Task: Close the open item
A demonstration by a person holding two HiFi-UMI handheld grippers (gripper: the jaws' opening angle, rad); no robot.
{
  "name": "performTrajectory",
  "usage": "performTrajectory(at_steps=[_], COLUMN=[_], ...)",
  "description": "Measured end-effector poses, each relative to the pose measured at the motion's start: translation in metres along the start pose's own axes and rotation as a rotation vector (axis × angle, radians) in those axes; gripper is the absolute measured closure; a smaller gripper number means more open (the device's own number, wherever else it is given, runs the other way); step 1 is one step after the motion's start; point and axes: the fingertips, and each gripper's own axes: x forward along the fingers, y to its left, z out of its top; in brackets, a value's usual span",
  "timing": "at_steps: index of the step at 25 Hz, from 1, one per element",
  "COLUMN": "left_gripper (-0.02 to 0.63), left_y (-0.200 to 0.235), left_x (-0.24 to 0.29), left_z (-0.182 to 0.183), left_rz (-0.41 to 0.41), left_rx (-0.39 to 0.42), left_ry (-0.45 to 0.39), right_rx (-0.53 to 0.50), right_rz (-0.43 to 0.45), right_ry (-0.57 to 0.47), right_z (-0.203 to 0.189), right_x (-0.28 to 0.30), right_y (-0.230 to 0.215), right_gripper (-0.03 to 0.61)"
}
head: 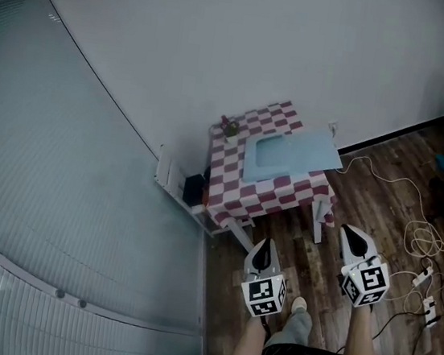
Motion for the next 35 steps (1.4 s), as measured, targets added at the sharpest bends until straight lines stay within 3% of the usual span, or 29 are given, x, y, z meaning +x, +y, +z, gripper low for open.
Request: performTrajectory(at_steps=[8,19,26,35], left_gripper=[0.604,0.604,0.604,0.604], left_y=[-0.003,0.050,0.113,0.130], left_x=[0.067,0.168,0.218,0.256], left_z=[-0.051,-0.106,-0.097,-0.087], left_rz=[-0.068,-0.044,0.048,0.039], left_rx=[-0.019,-0.113,-0.159,-0.193], left_ry=[0.106,0.242,0.238,0.188], right_rx=[0.054,0.039,-0.015,-0.087], right_rz=[-0.080,-0.073,-0.044,0.010], right_ry=[0.096,0.268,0.330,0.329], right_z=[-0.052,-0.109,-0.104,-0.089], right_x=[0.048,0.164,0.235,0.291], right_y=[-0.040,-0.055,-0.054,-0.041], right_gripper=[0.577,0.577,0.577,0.577])
